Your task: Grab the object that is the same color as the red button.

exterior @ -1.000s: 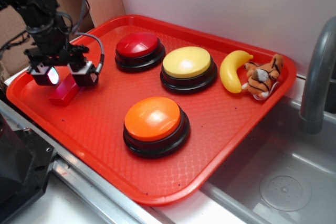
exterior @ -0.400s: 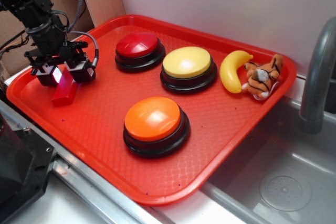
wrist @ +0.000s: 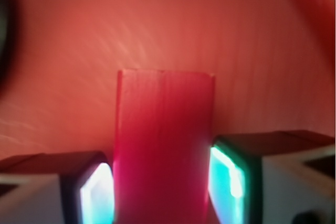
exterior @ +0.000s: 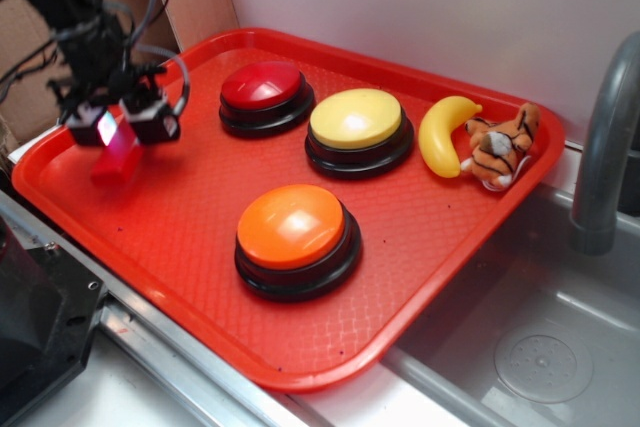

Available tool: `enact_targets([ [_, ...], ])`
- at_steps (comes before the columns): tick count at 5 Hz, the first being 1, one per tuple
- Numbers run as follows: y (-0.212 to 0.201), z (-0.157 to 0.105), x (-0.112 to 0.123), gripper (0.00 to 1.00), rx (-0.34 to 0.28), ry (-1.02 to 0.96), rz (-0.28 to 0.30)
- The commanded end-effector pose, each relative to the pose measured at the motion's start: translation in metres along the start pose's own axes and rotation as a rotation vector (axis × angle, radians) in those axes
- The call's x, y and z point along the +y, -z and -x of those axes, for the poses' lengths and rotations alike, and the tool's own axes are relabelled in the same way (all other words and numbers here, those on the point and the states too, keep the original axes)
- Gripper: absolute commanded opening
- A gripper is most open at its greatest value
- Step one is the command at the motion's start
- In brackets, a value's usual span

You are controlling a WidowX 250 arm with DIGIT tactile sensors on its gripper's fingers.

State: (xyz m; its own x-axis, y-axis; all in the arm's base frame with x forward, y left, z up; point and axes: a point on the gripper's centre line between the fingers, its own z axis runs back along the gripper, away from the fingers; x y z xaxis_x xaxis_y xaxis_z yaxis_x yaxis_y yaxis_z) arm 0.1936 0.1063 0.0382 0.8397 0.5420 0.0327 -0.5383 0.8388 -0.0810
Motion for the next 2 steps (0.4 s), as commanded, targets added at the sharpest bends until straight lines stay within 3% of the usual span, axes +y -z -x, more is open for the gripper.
enact_targets([
  [1, -0.112, 0.018, -0.073, 0.0, -0.092, 0.275, -0.044],
  [2, -0.151, 0.037, -0.102, 0.0, -0.112, 0.366, 0.029],
])
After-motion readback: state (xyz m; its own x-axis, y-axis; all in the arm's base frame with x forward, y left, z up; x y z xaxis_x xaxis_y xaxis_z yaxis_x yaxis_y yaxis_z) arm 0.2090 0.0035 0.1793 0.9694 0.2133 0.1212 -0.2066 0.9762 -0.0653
